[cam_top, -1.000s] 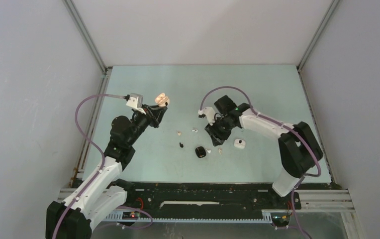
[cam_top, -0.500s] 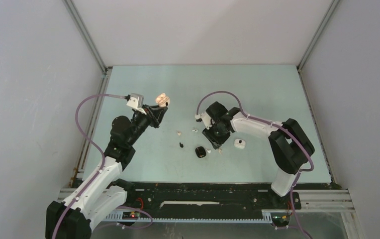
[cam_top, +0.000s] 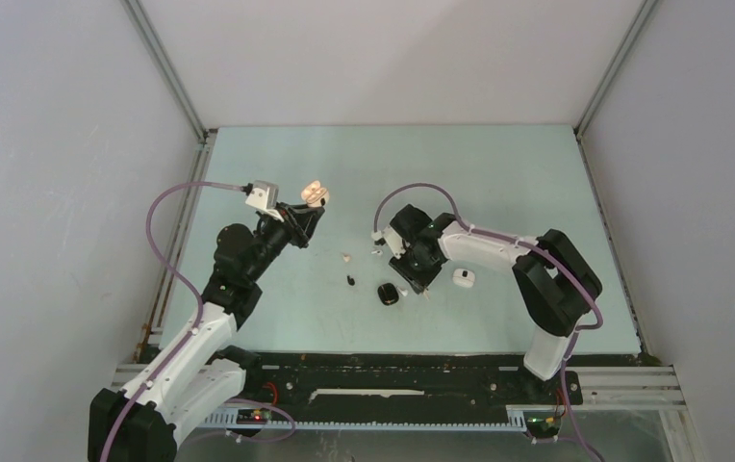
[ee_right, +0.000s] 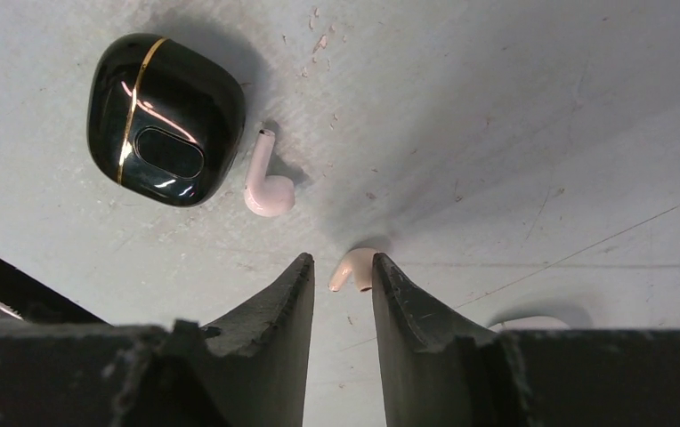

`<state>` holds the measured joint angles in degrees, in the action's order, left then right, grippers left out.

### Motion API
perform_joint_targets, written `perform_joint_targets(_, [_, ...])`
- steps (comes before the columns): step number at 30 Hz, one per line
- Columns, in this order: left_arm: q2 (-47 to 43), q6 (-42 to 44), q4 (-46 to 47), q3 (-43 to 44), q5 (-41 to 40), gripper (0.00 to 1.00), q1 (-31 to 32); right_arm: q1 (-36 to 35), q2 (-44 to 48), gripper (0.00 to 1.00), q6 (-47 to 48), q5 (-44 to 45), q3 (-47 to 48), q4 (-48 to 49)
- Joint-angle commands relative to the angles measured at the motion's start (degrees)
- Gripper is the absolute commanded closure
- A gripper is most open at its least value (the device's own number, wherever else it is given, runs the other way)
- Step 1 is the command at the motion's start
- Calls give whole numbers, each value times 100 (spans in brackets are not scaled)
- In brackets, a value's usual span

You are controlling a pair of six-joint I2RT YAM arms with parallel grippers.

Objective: Insert the wireless bluetooth earbuds into the charging case
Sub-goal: Pick up the right earbud from the center of the board.

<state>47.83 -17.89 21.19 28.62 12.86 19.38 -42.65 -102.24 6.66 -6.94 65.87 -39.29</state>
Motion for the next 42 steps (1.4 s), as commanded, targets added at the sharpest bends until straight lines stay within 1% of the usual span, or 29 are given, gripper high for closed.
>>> perform_joint_targets(1, [-98,145,80,232,74,99,22,-93,-82,68,-57,334,180,-63])
perform_joint_targets(6, [-104,152,75,240,85,99,22,-111,-114,71,-109,464,136,-36])
perform_joint_targets(8, [-107,154,86,236,84,99,22,-130,-114,69,-103,481,115,-20])
perform_joint_targets(11, [-107,154,84,249,93,99,22,-151,-119,63,-95,542,107,-7])
perform_joint_targets(13, [-103,154,78,249,102,99,27,-158,-138,62,-102,545,109,-22])
perform_joint_targets(39, [-94,181,44,268,119,99,22,-161,-360,64,-230,525,10,-113])
perform_joint_targets(42, [-89,189,51,273,124,99,23,-72,-268,55,-207,108,11,-137])
